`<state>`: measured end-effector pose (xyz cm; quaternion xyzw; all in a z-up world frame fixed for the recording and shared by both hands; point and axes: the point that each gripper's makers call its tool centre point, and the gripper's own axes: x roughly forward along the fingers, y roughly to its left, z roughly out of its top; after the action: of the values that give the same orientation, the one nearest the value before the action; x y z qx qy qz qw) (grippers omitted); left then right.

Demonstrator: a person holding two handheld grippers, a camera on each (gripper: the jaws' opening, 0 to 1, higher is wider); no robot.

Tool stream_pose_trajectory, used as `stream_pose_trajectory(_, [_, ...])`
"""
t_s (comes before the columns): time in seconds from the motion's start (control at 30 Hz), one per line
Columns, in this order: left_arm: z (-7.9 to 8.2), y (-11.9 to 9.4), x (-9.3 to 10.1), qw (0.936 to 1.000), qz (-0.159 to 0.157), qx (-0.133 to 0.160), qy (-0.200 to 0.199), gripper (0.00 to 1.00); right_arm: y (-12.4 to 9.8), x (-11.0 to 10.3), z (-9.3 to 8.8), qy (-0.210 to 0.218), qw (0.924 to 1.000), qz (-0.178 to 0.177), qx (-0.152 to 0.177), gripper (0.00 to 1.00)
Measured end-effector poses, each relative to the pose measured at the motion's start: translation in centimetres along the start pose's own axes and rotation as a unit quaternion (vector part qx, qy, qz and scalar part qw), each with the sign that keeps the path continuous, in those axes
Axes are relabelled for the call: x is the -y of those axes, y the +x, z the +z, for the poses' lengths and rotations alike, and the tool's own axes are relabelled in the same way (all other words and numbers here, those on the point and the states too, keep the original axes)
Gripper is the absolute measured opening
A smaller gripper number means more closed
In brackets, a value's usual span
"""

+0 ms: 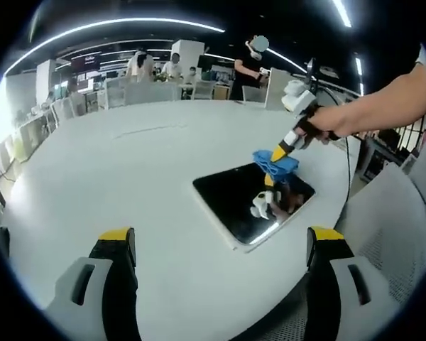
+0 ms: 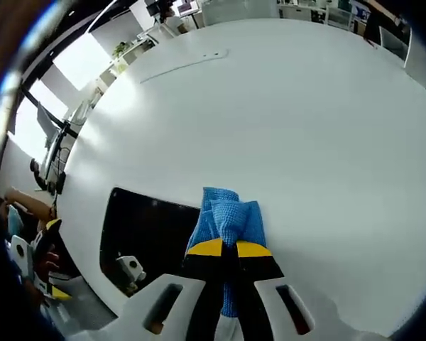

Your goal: Wipe the mirror surface with the cleaning cloth until all visible marks leave the cleaned area.

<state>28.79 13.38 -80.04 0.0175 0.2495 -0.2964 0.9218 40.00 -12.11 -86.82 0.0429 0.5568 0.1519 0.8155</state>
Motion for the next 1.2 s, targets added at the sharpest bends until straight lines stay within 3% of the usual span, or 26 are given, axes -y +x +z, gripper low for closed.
stream_pose_trajectory(0.1, [0.0, 0.0, -0.3, 0.9997, 0.002, 0.003, -0.026, 0.99, 0.0, 0.0, 0.0, 0.000, 1.0000, 0.001, -0.002, 0.00])
stream_pose_trajectory(0.83, [0.1, 0.1, -0.5, 0.9998, 0.009, 0.001, 0.019, 0.99, 0.2, 0.0, 0.5, -0.018, 0.9998, -0.004, 0.007, 0.00])
stream_pose_trajectory(1.0, [-0.1, 0.2, -0.6, 0.9995, 0.008, -0.001, 0.031, 0.99, -2.5, -0.1, 1.6, -0.030, 0.9987, 0.016, 0.037, 0.00])
stream_pose_trajectory(1.2, [-0.2, 0.2, -0.4, 0.9993, 0.007, -0.004, 0.036, 0.99, -6.1, 1.4, 2.5, -0.018, 0.9974, 0.023, 0.066, 0.00])
